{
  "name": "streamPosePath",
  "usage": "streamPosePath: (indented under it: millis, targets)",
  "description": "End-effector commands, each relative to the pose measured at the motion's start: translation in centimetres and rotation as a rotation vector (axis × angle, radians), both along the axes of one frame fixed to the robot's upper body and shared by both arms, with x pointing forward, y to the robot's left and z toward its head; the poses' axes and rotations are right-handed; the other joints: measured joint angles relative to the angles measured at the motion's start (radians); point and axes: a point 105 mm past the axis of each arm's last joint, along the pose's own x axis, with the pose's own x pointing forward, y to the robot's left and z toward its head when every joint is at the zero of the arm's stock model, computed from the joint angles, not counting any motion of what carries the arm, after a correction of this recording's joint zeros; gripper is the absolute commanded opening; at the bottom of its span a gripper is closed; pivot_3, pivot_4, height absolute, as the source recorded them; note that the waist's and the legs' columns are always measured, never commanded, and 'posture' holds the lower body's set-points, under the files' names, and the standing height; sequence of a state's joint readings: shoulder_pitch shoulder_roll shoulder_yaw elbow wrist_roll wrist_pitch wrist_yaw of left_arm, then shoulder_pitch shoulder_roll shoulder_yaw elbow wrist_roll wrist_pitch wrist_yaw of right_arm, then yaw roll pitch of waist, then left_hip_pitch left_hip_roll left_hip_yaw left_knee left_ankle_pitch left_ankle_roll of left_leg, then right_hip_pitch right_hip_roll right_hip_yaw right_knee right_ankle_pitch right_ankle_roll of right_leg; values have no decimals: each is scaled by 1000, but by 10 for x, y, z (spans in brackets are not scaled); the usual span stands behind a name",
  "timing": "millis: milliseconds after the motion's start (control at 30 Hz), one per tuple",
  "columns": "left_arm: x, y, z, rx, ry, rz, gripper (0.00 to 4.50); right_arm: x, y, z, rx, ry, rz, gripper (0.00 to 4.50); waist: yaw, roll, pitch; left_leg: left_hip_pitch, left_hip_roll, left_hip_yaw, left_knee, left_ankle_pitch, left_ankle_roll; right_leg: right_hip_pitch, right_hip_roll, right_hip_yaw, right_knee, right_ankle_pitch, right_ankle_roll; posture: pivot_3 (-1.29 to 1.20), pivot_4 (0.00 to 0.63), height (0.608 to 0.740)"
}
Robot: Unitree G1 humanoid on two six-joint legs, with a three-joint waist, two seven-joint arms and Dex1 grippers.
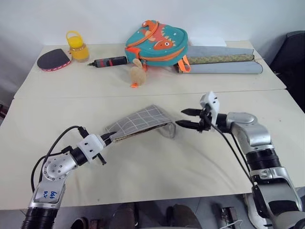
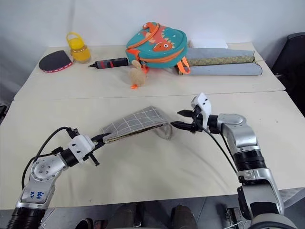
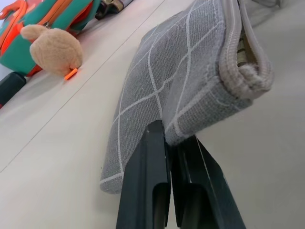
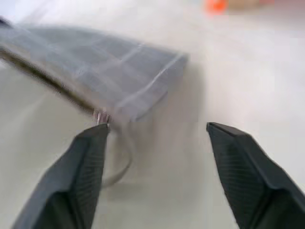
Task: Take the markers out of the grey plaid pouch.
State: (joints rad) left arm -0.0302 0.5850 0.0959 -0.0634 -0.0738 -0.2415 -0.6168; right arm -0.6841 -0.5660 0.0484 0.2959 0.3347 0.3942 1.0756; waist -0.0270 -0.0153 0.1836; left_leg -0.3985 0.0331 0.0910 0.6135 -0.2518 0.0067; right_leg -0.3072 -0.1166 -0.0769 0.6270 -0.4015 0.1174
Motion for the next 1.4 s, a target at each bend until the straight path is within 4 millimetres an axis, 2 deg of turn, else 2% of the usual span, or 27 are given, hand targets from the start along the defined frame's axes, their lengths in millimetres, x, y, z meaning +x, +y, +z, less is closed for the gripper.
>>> streamPosePath:
  millis: [33, 100, 200, 367, 433, 467, 600, 800, 933, 1033, 1133, 1233, 1400]
  targets:
    - [1, -1, 10, -39, -38, 13, 0, -5, 0, 36, 27, -161, 20, 3248, 0, 0, 0, 0, 0, 0, 0, 0, 0, 0, 0, 0, 0, 0, 0, 0, 150, 740]
    - [3, -3, 12, -56, -47, 12, 0, -16, 16, 37, 36, -201, 87, 3248, 0, 0, 0, 0, 0, 0, 0, 0, 0, 0, 0, 0, 0, 0, 0, 0, 150, 740]
    - [6, -8, 20, -103, -49, 5, 0, -41, 46, 23, 11, -240, 221, 2627, -1, 0, 0, 0, 1, 0, 0, 0, 0, 0, 1, 0, 0, 0, 0, 0, 150, 740]
    - [9, -15, 25, -145, -46, 1, 0, -54, 91, 29, 74, -407, 245, 954, -2, 0, 0, 0, 1, 1, 0, 0, -1, 0, 1, 0, 1, 0, 0, 0, 150, 740]
    - [8, -18, 27, -166, -47, -3, 0, -57, 104, 16, -9, -459, 268, 264, -1, 0, 0, 0, 1, 1, 0, 1, -1, 0, 1, -1, 1, 0, 0, 0, 150, 740]
    - [8, -19, 27, -164, -43, -3, 0, -59, 108, 9, -36, -458, 277, 59, 1, -1, 0, 0, 1, 1, 0, 1, -1, 0, 1, 0, 1, 0, 0, 0, 150, 740]
    - [8, -22, 24, -159, -36, -2, 0, -58, 115, -5, -97, -468, 289, 59, 1, -1, 0, 0, 0, 0, 0, 1, -1, 0, 0, 0, 1, 0, 0, 0, 150, 740]
    - [6, -24, 23, -159, -39, -6, 0, -39, 112, -6, -129, -492, 226, 59, -1, -1, 0, 0, 0, 0, 0, 1, -1, 0, 1, 0, 1, 0, 0, 0, 150, 740]
    - [4, -27, 20, -143, -29, -16, 0, -37, 112, -11, -163, -492, 229, 59, -1, -1, 0, 0, 0, 0, 0, 1, -1, 0, 1, 0, 1, 0, 0, 0, 150, 740]
    - [4, -34, 19, -139, -19, -32, 0, -30, 110, -13, -235, -557, 192, 59, -1, -1, 0, 0, 0, 0, 0, 2, -1, 0, 1, 0, 1, 0, 0, 0, 150, 740]
    - [3, -42, 26, -154, -21, -44, 0, -25, 106, -10, -362, -693, 196, 59, 0, -1, 0, 0, 0, 0, 0, 2, -1, 0, 1, 0, 1, 0, 0, 0, 150, 740]
    - [0, -46, 30, -162, -21, -51, 0, -23, 103, -7, -359, -712, 199, 663, -1, -1, 0, 0, 0, 0, 0, 2, -1, 0, 1, 1, 1, 0, 0, 0, 150, 740]
    - [-2, -48, 33, -187, -8, -53, 0, -17, 97, -8, -432, -777, 188, 2358, -2, -1, 0, 0, 0, 0, 0, 3, -1, 0, 1, 1, 1, 0, 0, 0, 150, 740]
